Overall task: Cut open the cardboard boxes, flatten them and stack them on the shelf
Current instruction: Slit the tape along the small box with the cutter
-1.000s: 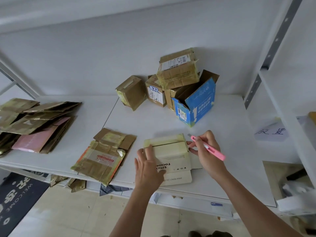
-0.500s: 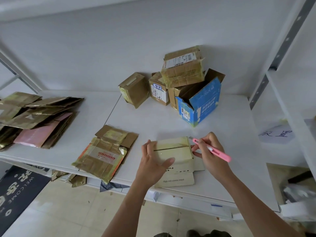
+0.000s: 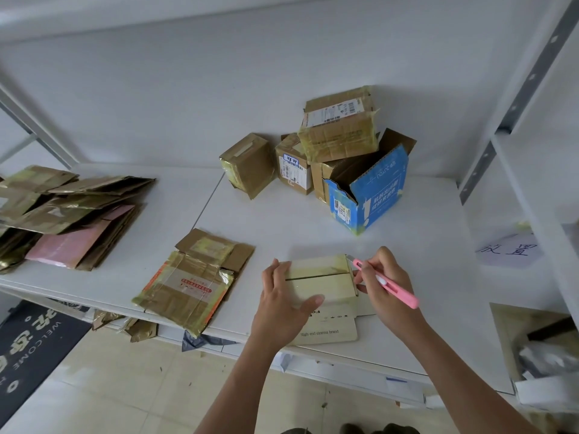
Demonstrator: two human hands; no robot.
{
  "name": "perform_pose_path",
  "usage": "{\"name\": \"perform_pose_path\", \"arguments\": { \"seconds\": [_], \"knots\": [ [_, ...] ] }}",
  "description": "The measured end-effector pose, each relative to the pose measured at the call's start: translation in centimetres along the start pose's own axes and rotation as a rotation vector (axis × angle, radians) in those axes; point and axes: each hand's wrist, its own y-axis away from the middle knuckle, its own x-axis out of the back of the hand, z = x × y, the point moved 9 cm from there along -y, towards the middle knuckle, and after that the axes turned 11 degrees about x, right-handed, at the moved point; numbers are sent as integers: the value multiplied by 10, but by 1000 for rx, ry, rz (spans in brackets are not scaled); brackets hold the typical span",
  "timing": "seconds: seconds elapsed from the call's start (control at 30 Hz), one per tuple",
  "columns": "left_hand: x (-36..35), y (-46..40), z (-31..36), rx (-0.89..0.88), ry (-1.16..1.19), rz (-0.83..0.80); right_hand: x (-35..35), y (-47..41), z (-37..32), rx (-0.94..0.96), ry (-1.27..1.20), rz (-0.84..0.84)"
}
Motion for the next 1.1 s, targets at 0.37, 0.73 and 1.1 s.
{"name": "perform_pose_path", "arguments": {
  "seconds": [0.37, 0.73, 1.1],
  "knots": [
    [0, 4, 0, 44, 6, -3, 8, 29, -24, 69, 61, -201],
    [3, 2, -2, 93, 78, -60, 48, 32, 34, 138, 773, -218],
    [1, 1, 0, 191, 207, -72, -8, -29, -7, 185, 329, -302]
  ]
}}
